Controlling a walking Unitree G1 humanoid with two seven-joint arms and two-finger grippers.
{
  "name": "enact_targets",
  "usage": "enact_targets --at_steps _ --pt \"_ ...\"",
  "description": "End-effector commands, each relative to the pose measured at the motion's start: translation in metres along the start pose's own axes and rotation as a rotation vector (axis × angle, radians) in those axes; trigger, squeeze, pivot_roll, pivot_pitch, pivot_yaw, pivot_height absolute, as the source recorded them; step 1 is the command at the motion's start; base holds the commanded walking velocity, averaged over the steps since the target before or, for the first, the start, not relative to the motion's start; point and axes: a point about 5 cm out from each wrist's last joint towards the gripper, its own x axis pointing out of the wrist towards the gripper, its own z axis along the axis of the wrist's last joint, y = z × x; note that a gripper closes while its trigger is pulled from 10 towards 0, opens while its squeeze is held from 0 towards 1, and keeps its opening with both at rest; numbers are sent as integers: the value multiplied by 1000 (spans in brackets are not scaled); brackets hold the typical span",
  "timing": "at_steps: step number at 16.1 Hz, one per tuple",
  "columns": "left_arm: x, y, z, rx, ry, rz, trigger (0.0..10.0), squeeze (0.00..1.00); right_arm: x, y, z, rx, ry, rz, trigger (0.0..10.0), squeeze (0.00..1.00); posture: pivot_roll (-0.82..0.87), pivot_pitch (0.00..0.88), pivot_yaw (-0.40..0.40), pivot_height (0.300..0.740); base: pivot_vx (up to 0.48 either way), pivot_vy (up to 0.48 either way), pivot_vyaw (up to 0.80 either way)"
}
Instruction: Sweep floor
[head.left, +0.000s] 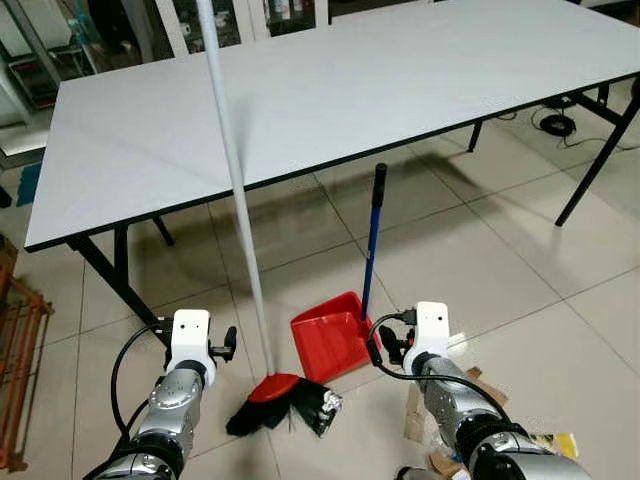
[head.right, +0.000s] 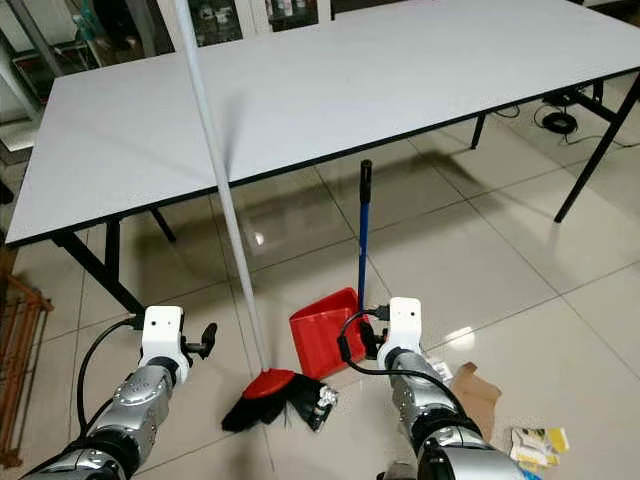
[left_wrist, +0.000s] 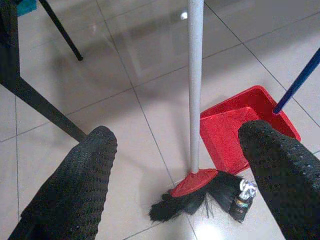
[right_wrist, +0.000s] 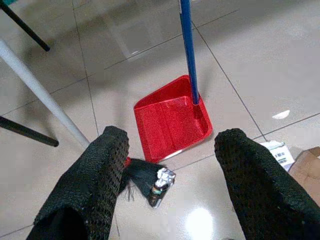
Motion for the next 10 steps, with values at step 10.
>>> enact_targets --at_steps 10 --pt "1 4 1 -16 14 5 10000 0 -2 -2 -4 7 -5 -7 10000 0 -155 83 128 740 367 0 0"
